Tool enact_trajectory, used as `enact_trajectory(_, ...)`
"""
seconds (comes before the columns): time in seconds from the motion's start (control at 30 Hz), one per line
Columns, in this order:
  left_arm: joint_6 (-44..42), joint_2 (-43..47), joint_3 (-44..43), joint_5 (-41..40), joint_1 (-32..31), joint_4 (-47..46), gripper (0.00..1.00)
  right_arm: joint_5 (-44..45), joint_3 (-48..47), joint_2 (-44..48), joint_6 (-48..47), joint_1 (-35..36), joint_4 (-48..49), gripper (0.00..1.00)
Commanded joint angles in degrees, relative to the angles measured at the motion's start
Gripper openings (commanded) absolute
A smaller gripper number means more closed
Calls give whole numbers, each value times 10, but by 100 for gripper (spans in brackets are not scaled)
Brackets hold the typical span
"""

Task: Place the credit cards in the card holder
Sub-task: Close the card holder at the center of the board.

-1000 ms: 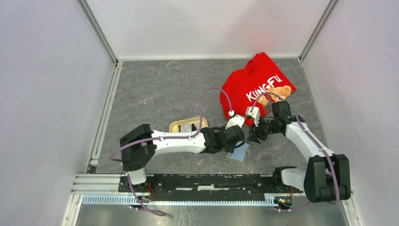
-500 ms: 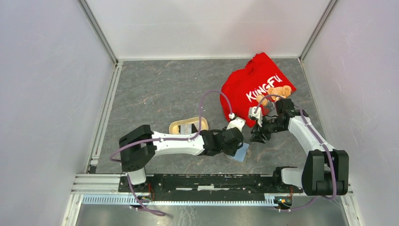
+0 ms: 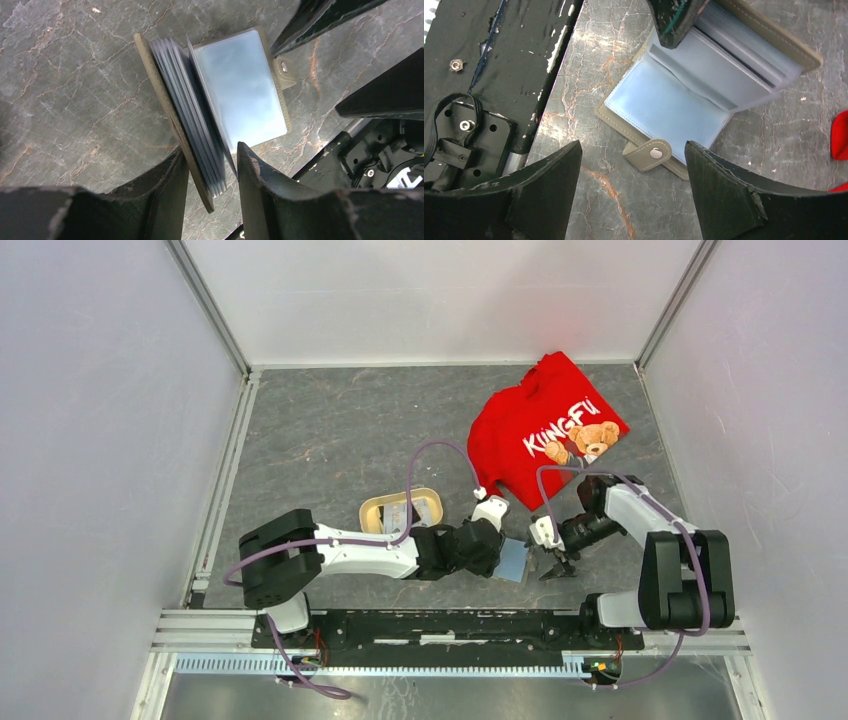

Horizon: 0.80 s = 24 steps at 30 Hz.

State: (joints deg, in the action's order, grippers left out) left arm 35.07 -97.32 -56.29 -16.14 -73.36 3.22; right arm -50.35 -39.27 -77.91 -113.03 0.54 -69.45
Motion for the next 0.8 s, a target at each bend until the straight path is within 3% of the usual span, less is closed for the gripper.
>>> enact_trajectory(0.0,-1,24,-2,4,-3,-55,46,-5,-24,-22,-125,18,-25,82)
enact_trajectory(0.33,-8,22,-5,-2,-3,-53,46,34,-51,-94,-97,31,-24,69)
enact_trajectory(0.77,-11,19,-10,1,-3,-55,46,53,-56,-57,-63,31,-25,46)
